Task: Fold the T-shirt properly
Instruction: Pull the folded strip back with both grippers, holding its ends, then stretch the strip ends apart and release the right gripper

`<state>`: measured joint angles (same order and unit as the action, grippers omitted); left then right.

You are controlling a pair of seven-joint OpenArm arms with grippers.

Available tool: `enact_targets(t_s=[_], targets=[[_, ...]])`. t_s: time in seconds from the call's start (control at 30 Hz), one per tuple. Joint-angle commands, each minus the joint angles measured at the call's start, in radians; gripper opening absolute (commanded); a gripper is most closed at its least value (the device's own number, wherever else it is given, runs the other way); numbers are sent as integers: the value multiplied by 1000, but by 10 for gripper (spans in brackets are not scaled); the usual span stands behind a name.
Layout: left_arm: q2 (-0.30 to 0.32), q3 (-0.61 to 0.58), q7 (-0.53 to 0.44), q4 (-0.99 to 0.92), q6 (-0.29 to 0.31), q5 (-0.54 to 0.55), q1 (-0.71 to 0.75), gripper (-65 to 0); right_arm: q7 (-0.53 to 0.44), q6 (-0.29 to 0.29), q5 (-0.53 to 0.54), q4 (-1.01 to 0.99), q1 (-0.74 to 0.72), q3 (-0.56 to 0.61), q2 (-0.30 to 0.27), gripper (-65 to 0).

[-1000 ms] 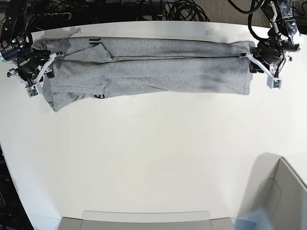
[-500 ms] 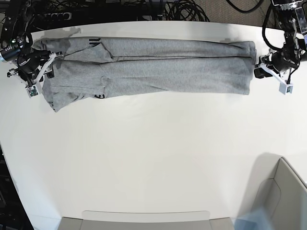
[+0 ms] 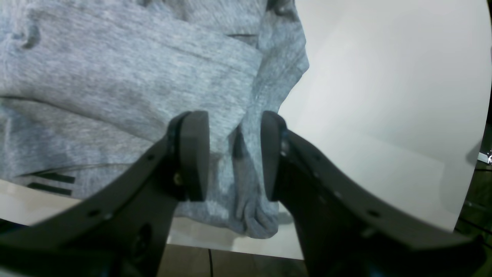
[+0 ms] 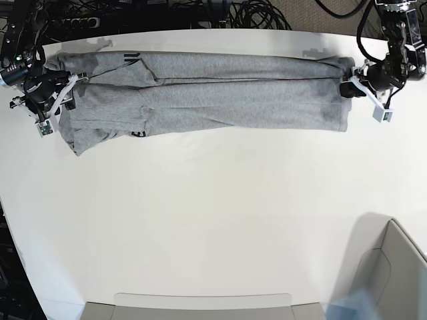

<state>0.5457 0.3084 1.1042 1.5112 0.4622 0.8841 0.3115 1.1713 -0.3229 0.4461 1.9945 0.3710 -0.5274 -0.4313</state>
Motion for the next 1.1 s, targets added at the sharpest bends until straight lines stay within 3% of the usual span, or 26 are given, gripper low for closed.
enact_targets(t_s=[0.0,0.5,0.63,0.73,0.77,0.87,0.97,1.07], targets=[[20,-19,-28,-8,0,7,-4,-482,-14,-8,4,13,-7,-7,-18,-425],[14,-231,-69,-39,4,5,4,-490,-14,-8,4,12,-8,-7,-18,-425],[14,-251,-71,-96,4,-3,-4,-650,-15,-8,4,12,-10,-7,-19,-425],[12,-246,-103,-220,17,-78,-36,-650,-15,-8,3,12,-19,-7,-19,-425],[12,-243,-128,-243,46,-107,-48,-650,-15,-8,3,12,-20,-9,-19,-425],[14,-142,-137,-281,117,-128,-50,-650,-15,-8,3,12,-20,-12,-22,-425],[12,16,-112,-280,132,-128,-53,-650,-15,-8,3,12,-22,-10,-31,-425],[17,81,-103,-277,132,-128,-54,-650,-15,-8,3,12,-22,-10,-31,-425]])
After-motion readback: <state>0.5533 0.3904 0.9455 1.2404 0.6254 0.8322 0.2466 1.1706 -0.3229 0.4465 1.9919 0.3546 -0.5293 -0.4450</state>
